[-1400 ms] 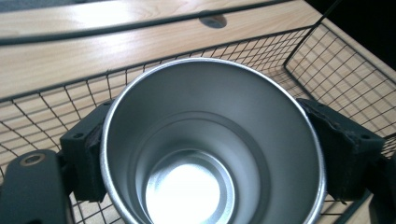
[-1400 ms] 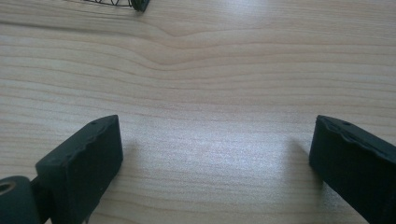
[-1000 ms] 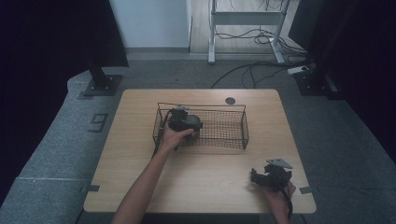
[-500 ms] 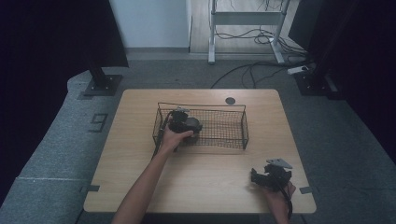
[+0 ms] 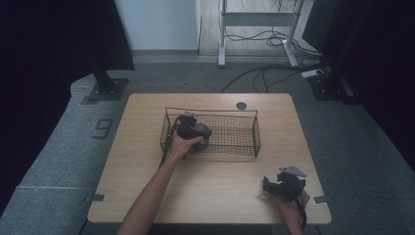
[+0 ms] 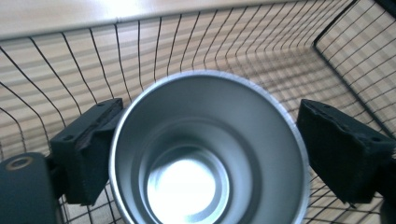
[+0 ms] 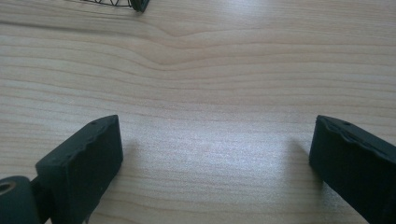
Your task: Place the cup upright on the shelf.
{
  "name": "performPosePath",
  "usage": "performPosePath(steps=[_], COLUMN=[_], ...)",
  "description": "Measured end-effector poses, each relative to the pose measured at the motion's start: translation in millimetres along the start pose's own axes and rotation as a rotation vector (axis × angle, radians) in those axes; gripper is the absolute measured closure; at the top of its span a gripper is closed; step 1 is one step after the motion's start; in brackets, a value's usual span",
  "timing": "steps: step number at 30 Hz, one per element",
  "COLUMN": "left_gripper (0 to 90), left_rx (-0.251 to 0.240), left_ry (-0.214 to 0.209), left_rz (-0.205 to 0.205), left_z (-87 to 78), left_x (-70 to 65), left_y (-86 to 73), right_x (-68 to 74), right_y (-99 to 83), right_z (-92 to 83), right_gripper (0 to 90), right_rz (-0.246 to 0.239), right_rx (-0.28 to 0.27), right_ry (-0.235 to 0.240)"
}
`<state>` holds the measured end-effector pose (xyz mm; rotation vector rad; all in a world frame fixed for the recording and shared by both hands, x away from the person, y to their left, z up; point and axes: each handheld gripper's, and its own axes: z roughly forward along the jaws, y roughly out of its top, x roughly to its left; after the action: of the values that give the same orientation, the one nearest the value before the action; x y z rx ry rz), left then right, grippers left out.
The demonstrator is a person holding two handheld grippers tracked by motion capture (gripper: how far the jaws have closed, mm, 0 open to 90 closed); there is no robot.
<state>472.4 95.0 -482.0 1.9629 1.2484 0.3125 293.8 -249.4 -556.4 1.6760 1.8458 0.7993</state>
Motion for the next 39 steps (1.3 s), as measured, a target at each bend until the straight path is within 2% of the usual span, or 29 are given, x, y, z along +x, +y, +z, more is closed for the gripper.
performPosePath(steps=[9,13,20,25,33,36,39], left_gripper=[5.5,5.6,6.0,6.0,6.9,8.3,8.3], left_rx=[-0.049,-0.089,-0.136,-0.126,-0.142,-0.133,-0.123], left_ry=[-0.013,-0.008,-0.027,-0.035,-0.033,-0.018,-0.021], left_rz=[0.014,0.036,0.056,0.086,0.097,0.121,0.136], left_z=[-23.1,-40.8,-72.4,-84.9,-106.6,-108.7,-110.8], left_x=[-5.1,-6.9,-10.3,-13.0,-9.2,-9.2,-8.9], left_y=[4.2,2.4,-5.6,-18.8,-51.2,-63.5,-75.0], right_x=[0.0,0.0,-0.1,0.1,0.1,0.1,0.1], right_y=[0.0,0.0,0.0,0.1,0.1,0.1,0.1], right_z=[0.0,0.0,-0.1,-0.3,-0.2,-0.3,-0.3], right_gripper=[2.5,2.6,2.7,2.8,2.8,2.8,2.8], right_rz=[0.000,0.000,-0.001,0.002,0.003,0.002,0.003], right_rx=[0.000,0.000,0.001,0.002,0.001,0.001,0.001], right_ry=[0.000,0.000,-0.001,-0.001,-0.001,-0.001,-0.001])
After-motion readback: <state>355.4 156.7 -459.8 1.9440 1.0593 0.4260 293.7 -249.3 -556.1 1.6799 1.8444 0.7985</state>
